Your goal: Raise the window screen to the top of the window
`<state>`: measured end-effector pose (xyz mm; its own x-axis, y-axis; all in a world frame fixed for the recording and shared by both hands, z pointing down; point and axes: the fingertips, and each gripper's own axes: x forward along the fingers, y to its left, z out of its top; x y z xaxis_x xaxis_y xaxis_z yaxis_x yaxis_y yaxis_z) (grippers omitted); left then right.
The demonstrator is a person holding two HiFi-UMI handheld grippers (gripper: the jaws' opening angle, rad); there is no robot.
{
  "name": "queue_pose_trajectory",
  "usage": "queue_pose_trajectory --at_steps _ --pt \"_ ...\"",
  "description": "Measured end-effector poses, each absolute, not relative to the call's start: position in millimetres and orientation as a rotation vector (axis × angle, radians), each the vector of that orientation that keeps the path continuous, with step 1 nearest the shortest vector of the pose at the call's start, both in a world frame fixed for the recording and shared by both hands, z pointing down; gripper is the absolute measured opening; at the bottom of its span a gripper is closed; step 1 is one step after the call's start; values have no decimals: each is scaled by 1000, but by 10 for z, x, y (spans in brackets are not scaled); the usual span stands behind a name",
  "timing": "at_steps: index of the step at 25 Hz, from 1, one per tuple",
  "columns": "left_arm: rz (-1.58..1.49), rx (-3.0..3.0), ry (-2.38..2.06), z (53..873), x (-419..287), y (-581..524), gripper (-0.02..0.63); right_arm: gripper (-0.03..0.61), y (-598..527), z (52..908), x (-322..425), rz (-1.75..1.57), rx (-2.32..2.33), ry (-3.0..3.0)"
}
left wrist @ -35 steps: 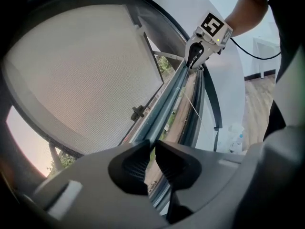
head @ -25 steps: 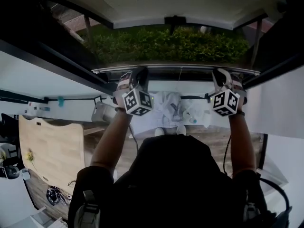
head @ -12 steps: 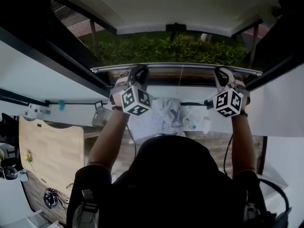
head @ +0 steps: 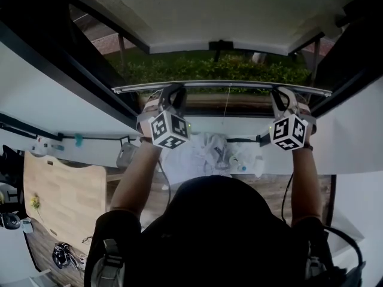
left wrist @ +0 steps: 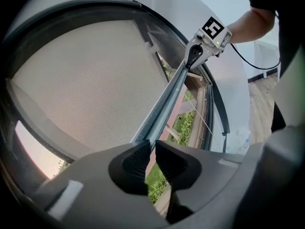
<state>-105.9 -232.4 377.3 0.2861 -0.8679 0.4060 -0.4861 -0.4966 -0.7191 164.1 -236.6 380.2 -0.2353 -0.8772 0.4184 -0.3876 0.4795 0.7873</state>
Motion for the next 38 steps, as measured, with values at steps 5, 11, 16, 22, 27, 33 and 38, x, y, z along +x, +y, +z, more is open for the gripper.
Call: queue_pose_trajectory --at_steps 5,11,16,22,27,33,38 --pt "-1091 -2074 1199 3515 -1060 -2329 38 38 -2391 3563 1656 -711 1068 -1819" --pt "-1086 -2056 1178 3306 -1044 -2335 38 38 -2387 3337 1647 -734 1052 -1807" --pt "-1064 -2063 1208 3194 -1044 -2339 40 38 -2393 3235 1646 -718 1061 -1827" --pt "-999 -2025 1221 2880 -1052 -2333 40 38 -2391 2911 1651 -761 1100 -1833" --pt "-1021 -2018 1197 2645 -1046 -2339 40 38 -2393 2670 1649 -778 1092 -1831" --pt "-991 -1972 1202 2479 -1046 -2331 40 38 -2393 2502 1650 -829 1105 -1812" --pt "-940 -1943 1222 2193 -1033 -2311 40 38 -2381 2225 1663 -867 1136 -1821"
